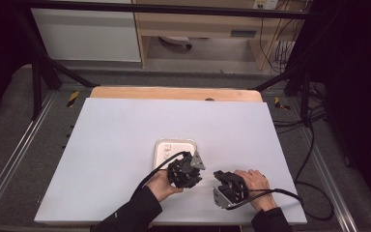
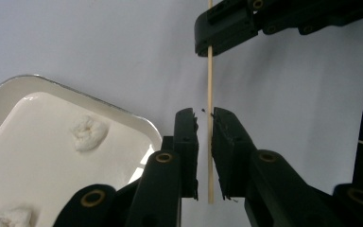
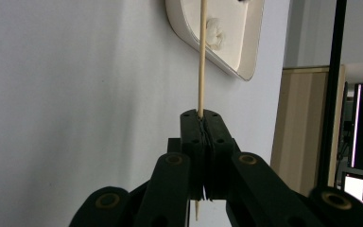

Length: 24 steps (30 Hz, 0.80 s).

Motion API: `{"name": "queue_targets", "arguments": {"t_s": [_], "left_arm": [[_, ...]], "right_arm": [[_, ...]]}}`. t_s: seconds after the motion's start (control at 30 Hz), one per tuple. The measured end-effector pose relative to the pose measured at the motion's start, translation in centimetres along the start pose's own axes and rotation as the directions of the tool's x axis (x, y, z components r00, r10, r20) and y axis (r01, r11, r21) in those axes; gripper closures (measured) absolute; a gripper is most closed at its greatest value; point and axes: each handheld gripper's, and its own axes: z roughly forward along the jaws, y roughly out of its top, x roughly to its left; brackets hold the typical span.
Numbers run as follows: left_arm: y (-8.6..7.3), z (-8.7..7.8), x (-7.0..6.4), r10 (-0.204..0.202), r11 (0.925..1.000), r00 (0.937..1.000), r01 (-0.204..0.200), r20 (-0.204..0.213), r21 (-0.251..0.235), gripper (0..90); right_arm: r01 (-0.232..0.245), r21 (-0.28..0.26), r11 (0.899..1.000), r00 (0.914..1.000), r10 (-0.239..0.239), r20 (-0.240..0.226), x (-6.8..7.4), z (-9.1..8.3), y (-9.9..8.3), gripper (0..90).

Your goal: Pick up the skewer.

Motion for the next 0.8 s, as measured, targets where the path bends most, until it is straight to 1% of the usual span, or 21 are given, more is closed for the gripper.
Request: {"name": "queue_targets", "arguments": {"t_s": [0.03,0.07,0.1,0.13,0.17,0.2,0.23,0.3,0.37,0.47,0.5,0.57,0.73,0.8], "left_arm": [[0.0,0.0,0.0,0.002,0.9999,1.0,-0.002,-0.006,0.016,76.9],[0.0,0.1,0.1,0.003,0.9994,1.0,-0.003,-0.002,0.033,73.9],[0.0,0.2,0.1,0.009,0.9987,1.0,-0.009,-0.002,0.05,73.6],[0.0,0.4,0.0,0.018,0.997,0.9998,-0.018,-0.002,0.076,73.4],[0.0,0.5,0.0,0.02,0.996,0.9998,-0.02,0.002,0.087,73.4],[0.0,0.5,0.0,0.02,0.996,0.9998,-0.02,0.002,0.087,73.7],[0.0,0.6,0.0,0.024,0.9952,0.9997,-0.024,-0.001,0.095,76.1],[0.0,0.7,-0.1,0.023,0.9937,0.9996,-0.025,0.018,0.11,79.1],[0.1,0.9,-0.2,0.03,0.9912,0.9993,-0.033,0.02,0.128,82.1],[0.1,1.0,-0.3,0.039,0.9897,0.9989,-0.042,0.025,0.136,84.4],[0.1,1.0,-0.4,0.04,0.9897,0.999,-0.043,0.02,0.137,86.4],[0.1,1.0,-0.4,0.04,0.988,0.9989,-0.043,0.022,0.148,86.3],[0.1,1.0,-0.4,0.04,0.9865,0.9989,-0.043,0.022,0.158,86.7],[0.0,1.1,-0.4,0.04,0.9857,0.999,-0.042,0.018,0.163,87.6]], "right_arm": [[0.003,0.0,1.0,1.0,-0.003,-0.001,0.0,0.0,0.0,89.2],[-0.008,0.009,1.0,1.0,0.008,-0.004,0.1,0.0,0.1,89.2],[0.008,0.009,1.0,1.0,-0.008,-0.005,0.0,0.0,0.1,89.3],[0.014,0.013,1.0,0.9999,-0.014,-0.004,0.0,0.1,0.1,89.2],[0.02,0.013,1.0,0.9998,-0.02,-0.006,0.0,0.1,0.1,89.3],[0.013,0.015,1.0,0.9999,-0.013,-0.007,0.1,0.1,0.2,89.3],[0.021,0.013,1.0,0.9998,-0.021,-0.008,0.0,0.1,0.2,89.3],[0.027,0.008,1.0,0.9996,-0.027,-0.007,-0.1,0.1,0.2,89.3],[0.033,0.01,0.999,0.9994,-0.033,-0.008,-0.2,0.1,0.2,89.3],[0.03,0.009,1.0,0.9995,-0.03,-0.012,-0.2,0.1,0.2,89.3],[0.032,0.009,0.999,0.9994,-0.031,-0.017,-0.1,0.1,0.2,89.4],[0.031,0.009,0.999,0.9993,-0.03,-0.02,-0.1,0.1,0.3,89.4],[0.031,0.012,0.999,0.9993,-0.031,-0.02,0.0,0.1,0.3,89.4],[0.039,0.004,0.999,0.999,-0.039,-0.022,-0.1,0.1,0.3,89.4]]}}
